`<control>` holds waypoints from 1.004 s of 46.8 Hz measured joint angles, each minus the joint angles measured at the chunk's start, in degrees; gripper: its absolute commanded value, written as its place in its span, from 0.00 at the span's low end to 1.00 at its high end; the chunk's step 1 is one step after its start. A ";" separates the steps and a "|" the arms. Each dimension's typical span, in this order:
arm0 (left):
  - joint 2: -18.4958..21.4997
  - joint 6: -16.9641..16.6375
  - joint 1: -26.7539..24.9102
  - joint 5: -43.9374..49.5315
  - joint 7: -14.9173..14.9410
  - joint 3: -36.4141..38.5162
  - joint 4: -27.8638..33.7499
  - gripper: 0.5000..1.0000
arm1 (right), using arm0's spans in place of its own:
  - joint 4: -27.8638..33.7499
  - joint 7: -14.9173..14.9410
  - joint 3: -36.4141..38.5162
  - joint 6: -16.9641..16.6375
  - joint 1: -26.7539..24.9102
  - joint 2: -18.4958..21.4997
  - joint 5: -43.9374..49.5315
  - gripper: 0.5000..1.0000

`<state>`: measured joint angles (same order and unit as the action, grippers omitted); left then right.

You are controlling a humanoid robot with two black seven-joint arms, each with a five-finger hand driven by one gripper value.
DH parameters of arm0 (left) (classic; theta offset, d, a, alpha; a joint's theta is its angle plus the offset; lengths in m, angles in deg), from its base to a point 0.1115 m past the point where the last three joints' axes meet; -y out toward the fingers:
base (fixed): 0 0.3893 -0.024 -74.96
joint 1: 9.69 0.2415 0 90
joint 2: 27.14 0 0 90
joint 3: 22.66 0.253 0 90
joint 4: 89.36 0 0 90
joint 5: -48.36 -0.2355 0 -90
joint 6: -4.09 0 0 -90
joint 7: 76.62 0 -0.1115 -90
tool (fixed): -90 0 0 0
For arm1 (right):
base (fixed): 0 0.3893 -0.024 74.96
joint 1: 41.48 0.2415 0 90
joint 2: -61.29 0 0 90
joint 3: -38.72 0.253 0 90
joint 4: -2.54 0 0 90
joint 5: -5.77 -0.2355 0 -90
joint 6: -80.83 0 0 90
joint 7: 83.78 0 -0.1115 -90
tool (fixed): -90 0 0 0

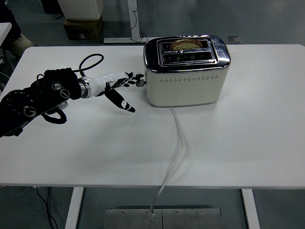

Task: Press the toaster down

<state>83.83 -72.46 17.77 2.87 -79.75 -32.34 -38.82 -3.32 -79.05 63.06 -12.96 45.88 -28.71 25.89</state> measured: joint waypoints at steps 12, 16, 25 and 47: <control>0.06 -0.59 0.83 -0.05 0.04 0.02 0.00 1.00 | -0.02 0.00 0.01 0.00 0.00 0.00 0.00 1.00; 0.08 -0.70 1.16 -0.05 0.05 0.02 0.00 1.00 | 0.01 0.00 0.01 0.00 0.00 0.00 0.00 1.00; 0.14 -1.02 1.49 -0.05 0.07 0.03 0.00 1.00 | 0.04 0.02 0.01 0.00 0.00 0.00 0.00 1.00; 1.14 -1.20 4.01 -0.05 0.01 -0.02 0.00 1.00 | 0.00 0.08 0.01 0.01 0.17 0.00 0.05 1.00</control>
<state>84.98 -73.66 21.79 2.82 -79.74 -32.35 -38.83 -3.33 -78.97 63.07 -12.95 46.05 -28.71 25.94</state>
